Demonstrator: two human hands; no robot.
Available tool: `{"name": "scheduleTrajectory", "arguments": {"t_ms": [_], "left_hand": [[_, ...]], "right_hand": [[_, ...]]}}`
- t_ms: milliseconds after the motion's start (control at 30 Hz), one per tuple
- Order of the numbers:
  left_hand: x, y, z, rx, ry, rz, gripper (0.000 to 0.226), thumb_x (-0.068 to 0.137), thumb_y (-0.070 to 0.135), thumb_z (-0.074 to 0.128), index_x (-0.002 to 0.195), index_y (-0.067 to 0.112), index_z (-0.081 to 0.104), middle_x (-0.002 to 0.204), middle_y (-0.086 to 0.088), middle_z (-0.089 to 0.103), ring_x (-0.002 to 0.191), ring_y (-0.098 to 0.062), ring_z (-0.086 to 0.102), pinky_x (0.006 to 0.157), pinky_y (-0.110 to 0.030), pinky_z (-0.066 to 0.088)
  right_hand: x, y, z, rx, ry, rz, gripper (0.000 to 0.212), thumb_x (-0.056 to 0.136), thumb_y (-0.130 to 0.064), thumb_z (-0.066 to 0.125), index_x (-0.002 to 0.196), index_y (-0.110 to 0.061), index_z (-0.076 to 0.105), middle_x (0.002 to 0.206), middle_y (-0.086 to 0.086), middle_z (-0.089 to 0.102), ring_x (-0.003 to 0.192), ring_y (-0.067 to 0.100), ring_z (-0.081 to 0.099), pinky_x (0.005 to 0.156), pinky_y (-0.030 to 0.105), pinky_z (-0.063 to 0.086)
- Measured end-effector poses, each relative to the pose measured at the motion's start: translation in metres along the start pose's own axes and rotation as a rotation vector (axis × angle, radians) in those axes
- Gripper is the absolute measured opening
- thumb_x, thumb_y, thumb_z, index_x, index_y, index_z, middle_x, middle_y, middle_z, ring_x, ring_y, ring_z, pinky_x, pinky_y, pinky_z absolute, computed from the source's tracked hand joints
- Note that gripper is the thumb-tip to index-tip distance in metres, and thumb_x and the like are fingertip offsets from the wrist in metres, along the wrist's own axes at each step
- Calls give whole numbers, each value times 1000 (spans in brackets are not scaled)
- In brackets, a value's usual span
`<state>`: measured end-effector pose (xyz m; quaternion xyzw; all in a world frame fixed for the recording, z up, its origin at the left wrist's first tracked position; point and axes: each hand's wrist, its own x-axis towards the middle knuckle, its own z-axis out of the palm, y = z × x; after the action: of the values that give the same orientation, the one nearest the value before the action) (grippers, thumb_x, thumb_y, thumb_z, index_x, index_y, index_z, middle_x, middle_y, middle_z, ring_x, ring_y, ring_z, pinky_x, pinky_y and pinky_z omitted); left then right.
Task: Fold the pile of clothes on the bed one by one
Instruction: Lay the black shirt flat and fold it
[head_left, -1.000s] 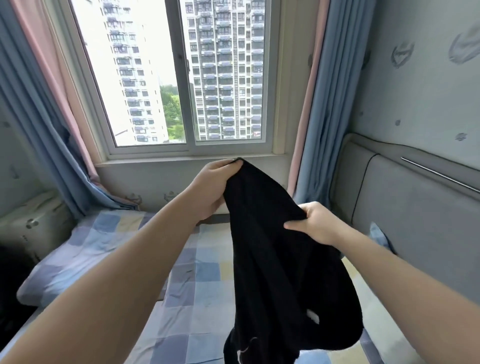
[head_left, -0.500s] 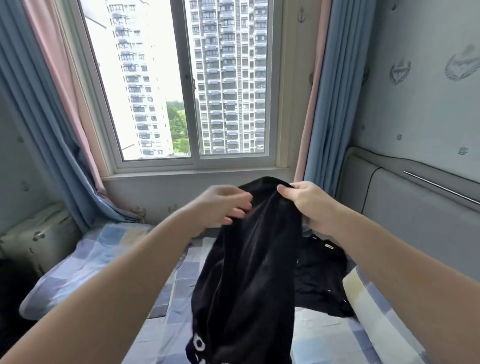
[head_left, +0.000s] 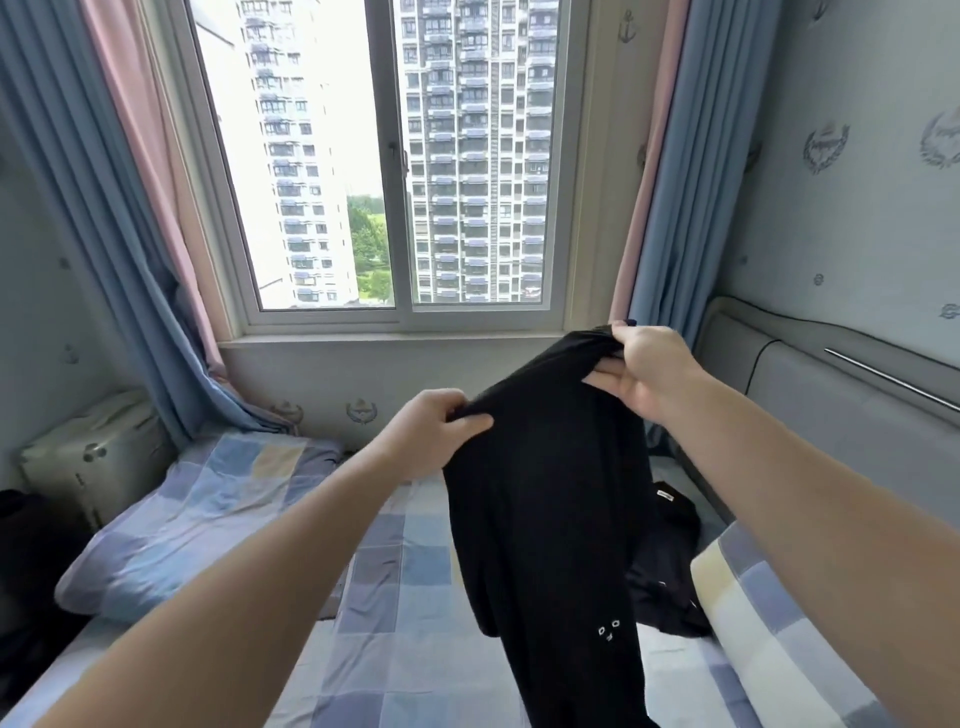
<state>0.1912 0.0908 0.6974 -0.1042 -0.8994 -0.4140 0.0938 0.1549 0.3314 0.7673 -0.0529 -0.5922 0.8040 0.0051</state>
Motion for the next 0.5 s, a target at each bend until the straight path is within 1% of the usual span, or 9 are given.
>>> {"name": "scheduleTrajectory", "arguments": {"t_ms": [67, 100, 167, 233, 300, 333, 400, 433, 500], "left_hand": [[6, 3, -5, -93, 58, 44, 36, 98, 27, 64, 65, 19, 52, 53, 13, 44, 51, -9, 41, 55, -29, 33], [9, 9, -7, -169, 105, 55, 36, 99, 25, 62, 64, 19, 54, 53, 10, 47, 52, -11, 43, 55, -30, 34], [16, 25, -12, -304, 196, 60, 30, 101, 28, 59, 72, 21, 68, 65, 0, 66, 61, -14, 60, 61, -31, 47], [20, 42, -15, -380, 201, 66, 23, 100, 36, 58, 86, 29, 74, 87, -2, 75, 81, -17, 72, 75, -33, 57], [23, 58, -16, -435, 141, 71, 21, 99, 42, 58, 89, 32, 74, 92, 1, 76, 84, -15, 73, 75, -32, 60], [25, 66, -15, -462, 103, 73, 22, 99, 42, 59, 89, 30, 74, 89, 2, 76, 79, -14, 73, 70, -29, 61], [25, 76, -13, -493, 56, 80, 26, 99, 41, 58, 90, 23, 73, 82, 1, 74, 72, -11, 70, 62, -24, 57], [25, 78, -13, -465, 59, 84, 27, 100, 42, 57, 90, 21, 72, 79, 1, 73, 70, -10, 69, 61, -24, 55], [27, 72, -20, -283, 112, 100, 31, 100, 44, 53, 89, 22, 71, 79, -1, 71, 73, -11, 68, 66, -27, 53]], "right_hand": [[1, 3, -5, 25, -20, -2, 29, 109, -16, 39, 131, -1, 53, 122, 17, 66, 102, 33, 71, 62, 43, 61], [1, 5, -8, 16, -48, -17, 31, 109, -16, 41, 135, -4, 52, 128, 13, 64, 111, 31, 68, 68, 44, 60], [-5, 15, -13, -62, -138, -60, 48, 105, -21, 52, 151, -12, 39, 144, 3, 55, 131, 25, 55, 91, 48, 55], [-18, 31, -15, -245, -209, -168, 72, 100, -34, 61, 159, -25, 22, 157, -7, 39, 140, 17, 43, 108, 48, 45], [-34, 57, -8, -383, -283, -251, 80, 92, -42, 69, 157, -33, 23, 155, -13, 38, 136, 9, 45, 105, 39, 48], [-40, 75, -2, -395, -332, -232, 75, 89, -40, 73, 152, -32, 32, 149, -13, 47, 129, 6, 52, 97, 29, 52], [-49, 110, 9, -414, -404, -151, 41, 90, -27, 75, 127, -29, 57, 124, -11, 69, 108, 4, 67, 78, 15, 55], [-51, 125, 12, -456, -406, -135, 23, 93, -22, 72, 112, -30, 65, 111, -12, 74, 99, 4, 70, 74, 13, 54], [-46, 147, 6, -528, -387, -121, 12, 98, -17, 65, 100, -26, 72, 100, -8, 77, 93, 8, 72, 73, 15, 55]]}}
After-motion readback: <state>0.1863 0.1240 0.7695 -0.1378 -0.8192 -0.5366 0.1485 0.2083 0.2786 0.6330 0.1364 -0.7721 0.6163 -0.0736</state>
